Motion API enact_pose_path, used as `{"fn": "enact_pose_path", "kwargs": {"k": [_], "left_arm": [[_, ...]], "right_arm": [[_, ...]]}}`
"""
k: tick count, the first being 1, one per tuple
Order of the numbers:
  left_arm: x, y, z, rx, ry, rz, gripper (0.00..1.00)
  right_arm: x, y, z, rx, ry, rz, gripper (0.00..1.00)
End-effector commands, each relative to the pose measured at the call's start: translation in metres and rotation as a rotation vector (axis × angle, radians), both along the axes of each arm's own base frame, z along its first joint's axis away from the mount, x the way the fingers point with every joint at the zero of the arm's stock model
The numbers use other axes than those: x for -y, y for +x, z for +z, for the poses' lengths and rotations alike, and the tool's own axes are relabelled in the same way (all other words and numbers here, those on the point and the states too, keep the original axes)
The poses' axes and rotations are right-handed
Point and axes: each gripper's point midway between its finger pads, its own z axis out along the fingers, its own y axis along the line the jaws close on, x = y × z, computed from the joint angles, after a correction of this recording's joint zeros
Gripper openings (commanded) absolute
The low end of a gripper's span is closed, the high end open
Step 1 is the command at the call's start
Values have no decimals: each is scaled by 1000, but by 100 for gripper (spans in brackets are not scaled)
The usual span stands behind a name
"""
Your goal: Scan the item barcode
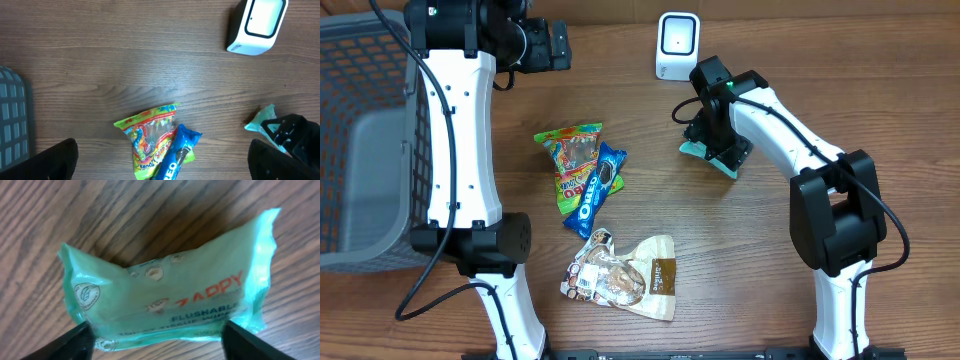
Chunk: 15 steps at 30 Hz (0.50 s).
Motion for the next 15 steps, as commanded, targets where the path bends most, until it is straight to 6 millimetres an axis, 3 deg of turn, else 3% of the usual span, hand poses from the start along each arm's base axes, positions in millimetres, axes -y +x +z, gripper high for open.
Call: {"fn": "enact_pose_path", "kwargs": {"k": [1, 4, 7, 13, 15], "left_arm": [[-2, 3, -3, -4, 0, 10, 100], [-2, 3, -3, -3, 0, 10, 100], [-2, 3, -3, -4, 0, 11, 100], [-2, 3, -3, -3, 0, 11, 100], [-2, 3, -3, -4, 0, 10, 100]], "right_arm": [[3, -7, -19, -43, -23, 5, 64], [1, -5, -18, -32, -20, 40, 50], [-3, -3, -18, -24, -2, 82, 30], [-17, -1, -15, -13, 61, 216, 4], [-18, -1, -11, -14, 65, 268, 4]]}}
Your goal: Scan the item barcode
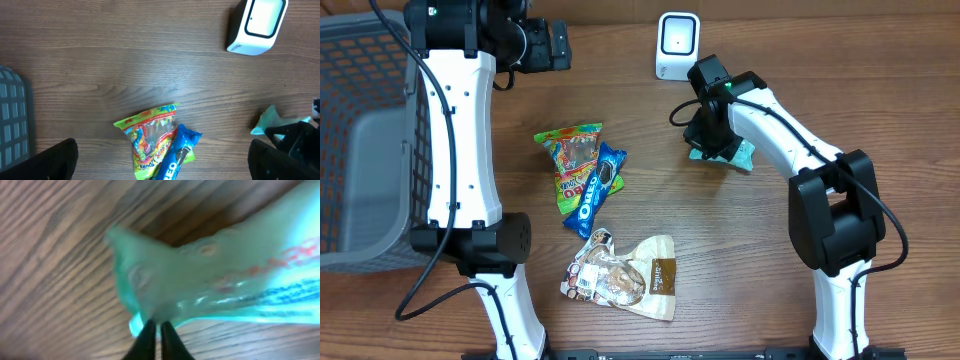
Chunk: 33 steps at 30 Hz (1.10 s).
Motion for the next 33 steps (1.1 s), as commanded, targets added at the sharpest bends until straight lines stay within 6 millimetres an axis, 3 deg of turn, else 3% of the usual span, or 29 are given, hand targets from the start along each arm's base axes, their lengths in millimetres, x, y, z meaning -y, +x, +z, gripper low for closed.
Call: {"fn": "enact_pose_path", "kwargs": {"k": [1, 7, 10, 12, 13, 15, 18, 24, 31, 33], "left_arm": [[-2, 2, -3, -3, 0, 11, 99], [-2, 2, -3, -3, 0, 10, 100], [-2, 2, -3, -3, 0, 10, 100], [-2, 2, -3, -3, 0, 11, 100], [-2, 3, -2, -3, 0, 10, 100], [-2, 3, -3, -3, 0, 11, 100], [-2, 2, -3, -3, 0, 11, 100], [-2, 3, -3, -3, 0, 10, 100], [-2, 2, -3, -3, 0, 11, 100], [-2, 2, -3, -3, 0, 10, 100]], "right_arm": [[-2, -6, -8, -35, -4, 147, 4], [0, -11, 27, -5, -15, 312, 4], [-4, -10, 52, 66, -10, 541, 4], [-3, -12, 59, 90, -25, 670, 19], [-3, -13, 61, 95, -32, 730, 32], [-1, -14, 59, 98, -50, 811, 55], [6, -14, 49, 101, -115, 925, 74], [9, -15, 37, 104, -177, 1081, 76], [15, -12, 24, 110, -228, 1137, 76], [13, -8, 20, 134, -235, 1165, 85]]}}
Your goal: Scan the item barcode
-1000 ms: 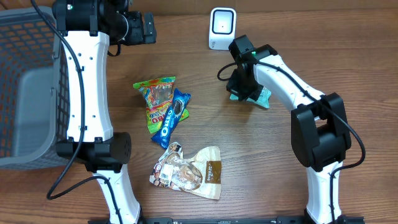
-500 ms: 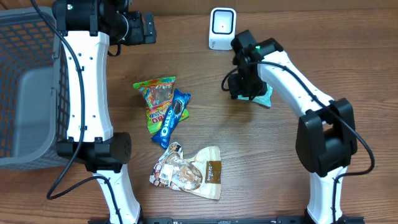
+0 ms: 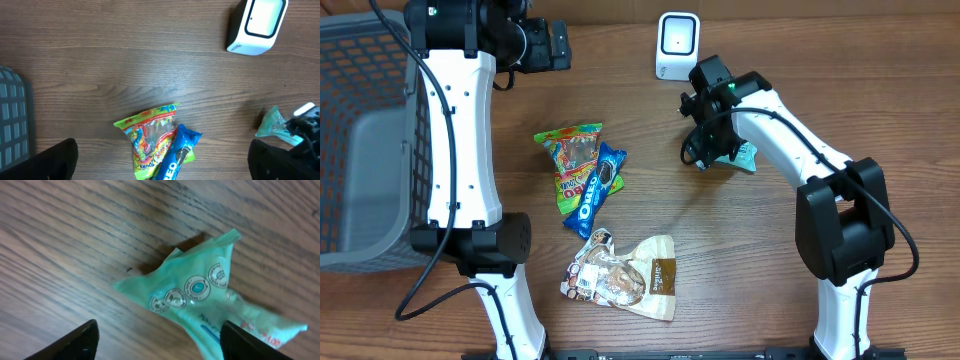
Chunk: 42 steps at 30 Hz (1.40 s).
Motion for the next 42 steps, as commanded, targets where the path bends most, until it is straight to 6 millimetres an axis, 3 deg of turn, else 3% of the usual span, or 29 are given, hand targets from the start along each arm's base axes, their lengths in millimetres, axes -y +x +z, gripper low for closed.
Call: {"fn": "enact_pose_path", "kwargs": {"k": [1, 9, 19, 27, 36, 40, 42], "left_arm": [[-2, 2, -3, -3, 0, 11, 100], [-2, 2, -3, -3, 0, 11, 100], [-2, 3, -3, -3, 0, 11, 100], [-2, 2, -2, -3, 0, 11, 100], [-2, 2, -3, -3, 0, 10, 100], [-2, 2, -3, -3, 0, 10, 100], [-2, 2, -3, -3, 0, 11, 100]], "right_arm": [[1, 4, 5, 55, -24, 86, 89], [13, 18, -3, 132, -103, 100, 93], [15, 11, -21, 117, -96, 77, 64], [13, 9, -18, 105, -62, -27, 27], [-13, -8, 2, -16, 90, -88, 4], [-46, -24, 25, -131, 281, -60, 4], [-70, -35, 51, -215, 450, -39, 4]]}}
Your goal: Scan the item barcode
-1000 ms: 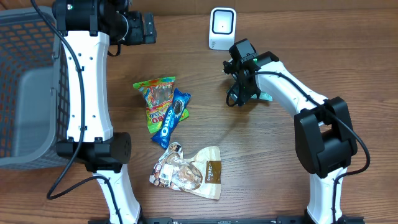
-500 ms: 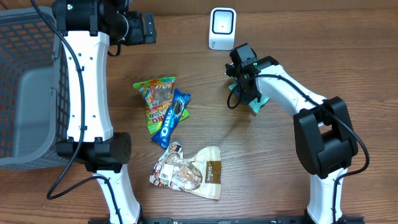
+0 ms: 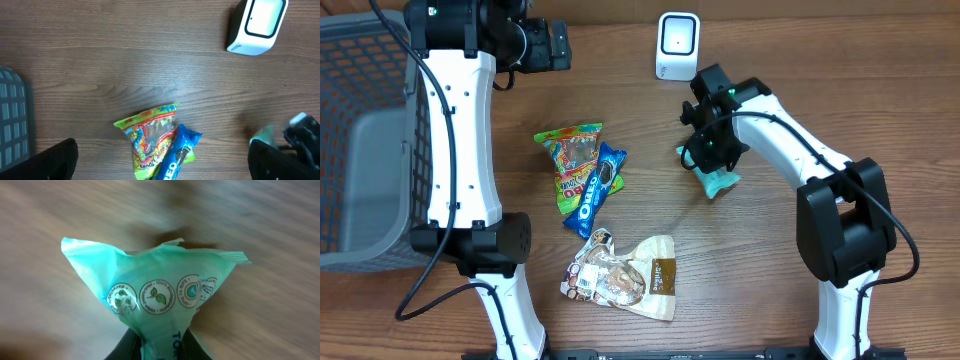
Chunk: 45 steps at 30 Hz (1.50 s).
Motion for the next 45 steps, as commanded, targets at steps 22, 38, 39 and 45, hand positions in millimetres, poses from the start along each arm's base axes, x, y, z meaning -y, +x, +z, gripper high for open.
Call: {"fn": "enact_pose_path", "kwargs": {"k": [22, 38, 39, 45], "left_arm": [[-2, 3, -3, -2, 0, 10, 100], [-2, 3, -2, -2, 0, 10, 100], [-2, 3, -3, -2, 0, 10, 100], [-2, 3, -2, -2, 0, 10, 100]], "right_arm": [[29, 10, -13, -338, 504, -457, 37], [27, 29, 54, -99, 222, -478, 59], [19, 26, 59, -71, 196, -472, 59], [-20, 7, 44, 137, -113, -391, 55]]}}
